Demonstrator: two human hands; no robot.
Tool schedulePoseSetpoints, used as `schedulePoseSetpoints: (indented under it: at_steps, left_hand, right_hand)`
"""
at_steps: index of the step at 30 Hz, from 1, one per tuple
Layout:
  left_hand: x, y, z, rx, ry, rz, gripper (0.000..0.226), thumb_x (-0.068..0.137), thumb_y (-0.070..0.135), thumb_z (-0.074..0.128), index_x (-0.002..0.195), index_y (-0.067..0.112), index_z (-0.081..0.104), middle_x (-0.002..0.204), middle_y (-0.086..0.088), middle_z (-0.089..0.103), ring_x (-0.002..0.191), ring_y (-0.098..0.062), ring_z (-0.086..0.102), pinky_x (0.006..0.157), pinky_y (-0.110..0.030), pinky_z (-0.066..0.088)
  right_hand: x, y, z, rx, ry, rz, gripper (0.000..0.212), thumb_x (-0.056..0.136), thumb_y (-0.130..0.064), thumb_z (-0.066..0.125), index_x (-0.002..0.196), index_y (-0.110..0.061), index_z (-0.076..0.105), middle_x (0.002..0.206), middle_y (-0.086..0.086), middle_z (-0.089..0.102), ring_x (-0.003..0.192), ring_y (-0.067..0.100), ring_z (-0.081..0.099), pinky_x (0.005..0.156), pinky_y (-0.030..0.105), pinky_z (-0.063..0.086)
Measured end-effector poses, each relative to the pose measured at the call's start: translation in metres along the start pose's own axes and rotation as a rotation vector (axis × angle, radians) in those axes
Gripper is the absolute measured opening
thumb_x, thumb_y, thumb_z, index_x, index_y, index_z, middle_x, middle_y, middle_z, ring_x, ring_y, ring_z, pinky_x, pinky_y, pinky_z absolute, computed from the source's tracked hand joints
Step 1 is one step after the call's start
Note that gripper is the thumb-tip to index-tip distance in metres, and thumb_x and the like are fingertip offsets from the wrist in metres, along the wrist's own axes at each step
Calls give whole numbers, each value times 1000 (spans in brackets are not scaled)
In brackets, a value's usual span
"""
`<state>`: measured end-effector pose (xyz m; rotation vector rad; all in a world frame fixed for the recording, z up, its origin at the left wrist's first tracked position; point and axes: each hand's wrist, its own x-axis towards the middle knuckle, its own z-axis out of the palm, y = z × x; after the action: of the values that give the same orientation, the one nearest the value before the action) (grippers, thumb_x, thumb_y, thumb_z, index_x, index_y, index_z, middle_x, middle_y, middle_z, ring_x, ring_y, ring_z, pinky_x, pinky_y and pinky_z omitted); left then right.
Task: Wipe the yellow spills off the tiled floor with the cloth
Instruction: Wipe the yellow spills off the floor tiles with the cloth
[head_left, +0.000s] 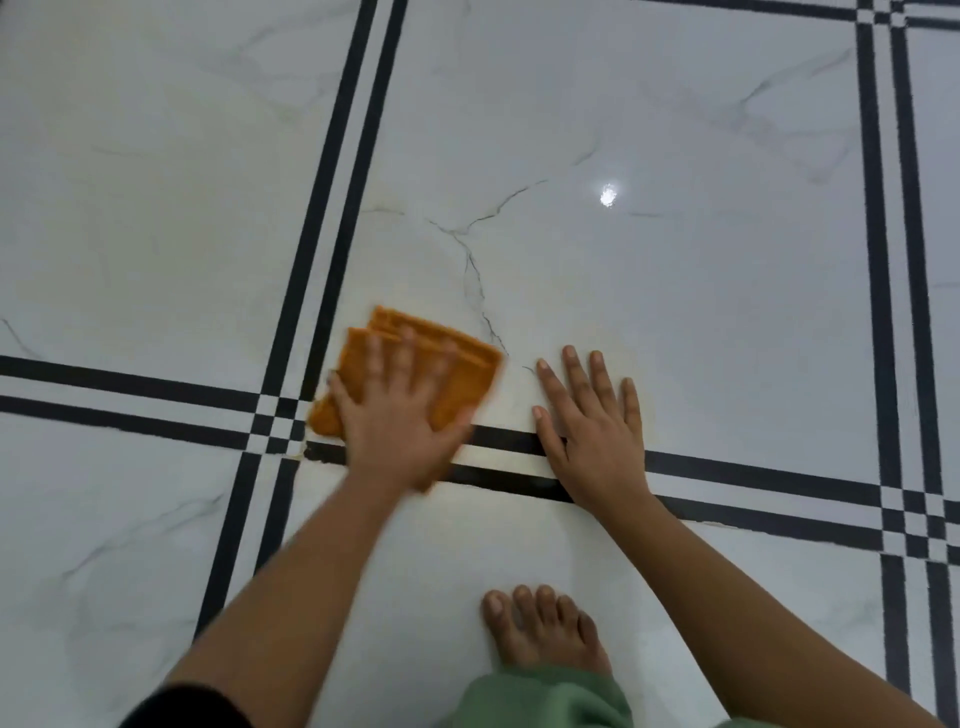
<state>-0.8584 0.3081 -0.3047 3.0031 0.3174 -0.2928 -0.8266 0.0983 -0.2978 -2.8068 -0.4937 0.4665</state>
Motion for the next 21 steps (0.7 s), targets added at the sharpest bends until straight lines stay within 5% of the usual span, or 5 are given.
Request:
schedulePoseSetpoints:
  at_steps: [3,8,12,17,21]
  left_hand:
    - [17,-5,-4,-85,40,-327,80,73,80,3,142,44,-16,157,-4,-12,141,-35,-13,103,-72,1]
    - [-1,17,2,28,6,144,76,77,77,16,144,45,-1,157,-5,0,142,-38,-2,102,-73,4]
    - [52,10,-10,-80,4,-230,79,75,79,5,142,43,-15,156,-4,-14,141,-37,-14,105,-70,-2]
    - [10,49,-2,-11,-48,39,80,75,79,4,144,41,-12,156,-3,-14,141,-36,-13,104,-66,-9]
    - [10,30,-9,-179,11,23,73,84,67,17,147,34,0,157,1,0,144,-24,-4,111,-56,-4]
  right_hand:
    - [4,6,-5,-40,7,40,61,87,-54,-1,145,-35,-2,155,-7,-7,138,11,-19,113,39,-13]
    - [14,20,-14,-72,27,124,64,85,-56,-3,146,-35,-2,158,-5,-4,139,11,-18,112,38,-12]
    - [16,25,-16,-52,41,121,64,86,-55,0,147,-35,7,158,-5,2,144,15,-9,114,38,-9]
    - [21,12,-18,51,75,131,69,85,-55,-2,148,-30,7,158,-4,2,142,11,-11,113,35,-8]
    - [24,-21,-12,152,116,32,67,89,-50,3,148,-20,11,157,-1,8,140,9,-10,114,33,-6]
